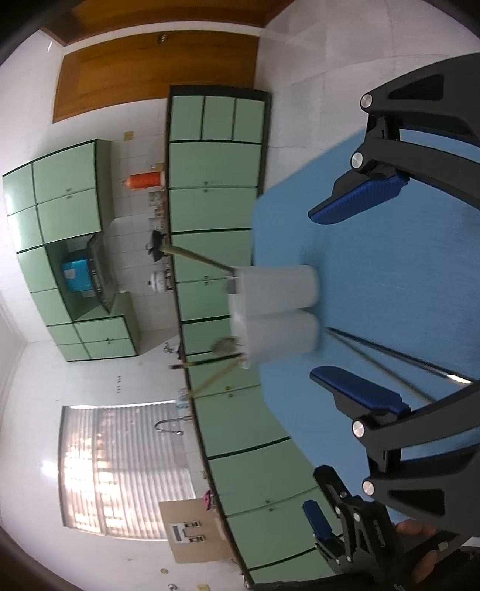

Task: Organize utensils
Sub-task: 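Withdraw both open tools from the holder toward the remaining chopsticks, then grasp a black gold-banded chopstick with the right tool while the left tool grasps a grey chopstick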

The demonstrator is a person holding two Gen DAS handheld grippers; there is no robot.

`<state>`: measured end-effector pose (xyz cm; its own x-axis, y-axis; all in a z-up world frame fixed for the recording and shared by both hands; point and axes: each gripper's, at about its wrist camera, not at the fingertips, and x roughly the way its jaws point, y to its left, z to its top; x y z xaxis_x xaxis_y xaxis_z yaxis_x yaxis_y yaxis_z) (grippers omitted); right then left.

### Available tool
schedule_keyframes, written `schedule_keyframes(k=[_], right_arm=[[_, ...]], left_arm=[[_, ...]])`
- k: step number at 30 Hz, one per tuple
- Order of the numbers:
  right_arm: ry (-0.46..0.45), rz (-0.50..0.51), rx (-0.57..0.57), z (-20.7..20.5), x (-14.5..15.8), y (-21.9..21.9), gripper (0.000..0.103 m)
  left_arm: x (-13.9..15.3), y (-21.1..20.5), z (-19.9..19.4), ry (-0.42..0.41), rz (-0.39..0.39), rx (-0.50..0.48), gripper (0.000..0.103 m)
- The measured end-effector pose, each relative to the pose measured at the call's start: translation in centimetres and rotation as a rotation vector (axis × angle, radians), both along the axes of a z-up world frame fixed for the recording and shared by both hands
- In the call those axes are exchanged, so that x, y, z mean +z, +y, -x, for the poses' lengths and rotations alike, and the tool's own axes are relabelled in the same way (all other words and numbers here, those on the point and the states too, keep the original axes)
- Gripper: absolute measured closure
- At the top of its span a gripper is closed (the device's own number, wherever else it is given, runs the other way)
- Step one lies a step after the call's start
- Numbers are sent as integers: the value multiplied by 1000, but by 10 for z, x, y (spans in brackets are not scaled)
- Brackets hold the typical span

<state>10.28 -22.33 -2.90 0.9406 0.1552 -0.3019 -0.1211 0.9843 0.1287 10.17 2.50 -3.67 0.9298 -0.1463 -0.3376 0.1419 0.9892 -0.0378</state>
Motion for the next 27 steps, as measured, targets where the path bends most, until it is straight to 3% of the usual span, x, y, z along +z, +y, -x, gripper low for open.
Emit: schedule_keyframes(k=[9, 22, 27], right_arm=[[14, 33, 9, 45, -64, 32, 25], [-2, 63, 11, 61, -91, 56, 26], [-13, 76, -9, 59, -95, 62, 37]], left_arm=[[-51, 8, 30, 23, -50, -7, 8], [-72, 24, 54, 13, -54, 18, 8], [-74, 29, 57, 10, -43, 19, 8]])
